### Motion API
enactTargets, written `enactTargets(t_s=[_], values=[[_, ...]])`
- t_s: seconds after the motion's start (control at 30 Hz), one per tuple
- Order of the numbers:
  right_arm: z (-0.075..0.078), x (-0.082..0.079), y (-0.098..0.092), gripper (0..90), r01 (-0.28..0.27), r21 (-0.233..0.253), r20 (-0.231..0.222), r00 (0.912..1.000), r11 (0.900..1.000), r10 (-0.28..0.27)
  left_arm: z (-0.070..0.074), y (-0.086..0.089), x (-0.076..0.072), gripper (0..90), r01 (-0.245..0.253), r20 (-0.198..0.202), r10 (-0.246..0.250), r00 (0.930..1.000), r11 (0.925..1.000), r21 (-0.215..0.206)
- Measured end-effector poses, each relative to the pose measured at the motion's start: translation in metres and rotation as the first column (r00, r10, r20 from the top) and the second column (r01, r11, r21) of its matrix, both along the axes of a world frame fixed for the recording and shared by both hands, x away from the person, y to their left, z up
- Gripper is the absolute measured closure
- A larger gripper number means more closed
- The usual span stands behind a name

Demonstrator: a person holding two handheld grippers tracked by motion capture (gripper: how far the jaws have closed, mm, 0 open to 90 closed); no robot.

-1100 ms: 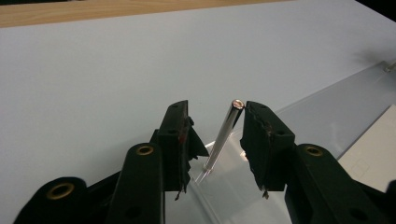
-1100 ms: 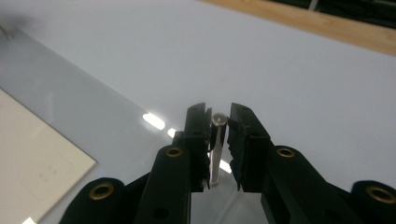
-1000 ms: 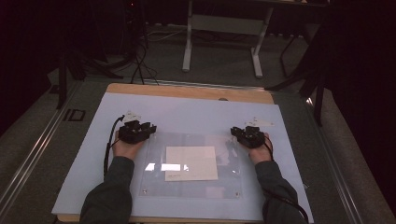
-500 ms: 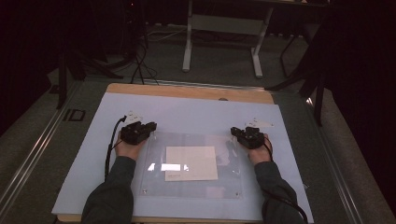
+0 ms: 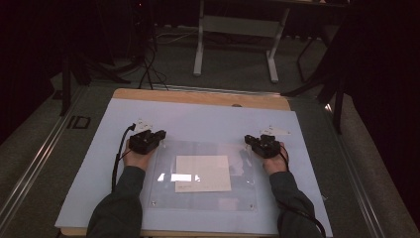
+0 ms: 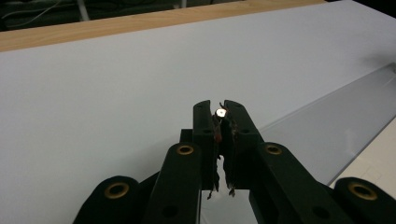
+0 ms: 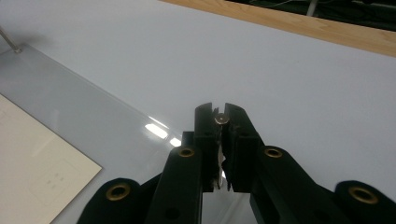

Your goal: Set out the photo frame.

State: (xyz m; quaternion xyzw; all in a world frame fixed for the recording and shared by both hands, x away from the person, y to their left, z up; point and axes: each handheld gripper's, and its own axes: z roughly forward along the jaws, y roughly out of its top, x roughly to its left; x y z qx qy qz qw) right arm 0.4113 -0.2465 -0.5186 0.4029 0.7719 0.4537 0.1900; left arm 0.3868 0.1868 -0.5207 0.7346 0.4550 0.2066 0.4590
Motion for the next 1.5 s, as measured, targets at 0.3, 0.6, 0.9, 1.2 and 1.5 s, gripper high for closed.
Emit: enactTargets(t_s=[0.3, 0.6, 0.9, 1.2, 1.5], values=[[0.001, 0.002, -0.001, 84.4, 0.002, 0.014, -0.029, 0.9996, 1.0, -0.001, 0.001, 0.001, 0.002, 84.8, -0.004, -0.027, 0.004, 0.9996, 0.9998, -0.018], [0.005, 0.012, -0.003, 83.9, 0.003, 0.051, -0.12, 0.9928, 0.999, 0.004, 0.001, 0.005, 0.01, 84.6, -0.003, -0.073, -0.002, 0.9973, 0.9978, -0.067], [0.006, 0.025, -0.005, 84.4, 0.021, 0.089, -0.191, 0.9817, 0.996, -0.004, 0.005, 0.006, 0.027, 85.3, -0.019, -0.152, 0.004, 0.9883, 0.9951, -0.097], [0.007, 0.044, -0.004, 85.2, 0.065, 0.122, -0.261, 0.9649, 0.99, -0.031, 0.003, 0.005, 0.048, 85.9, -0.093, -0.242, 0.051, 0.9691, 0.9818, -0.166], [0.008, 0.044, 0.001, 81.6, 0.06, 0.047, -0.221, 0.9742, 0.997, -0.048, 0.002, 0.004, 0.054, 86.0, -0.116, -0.273, 0.064, 0.9599, 0.977, -0.179]])
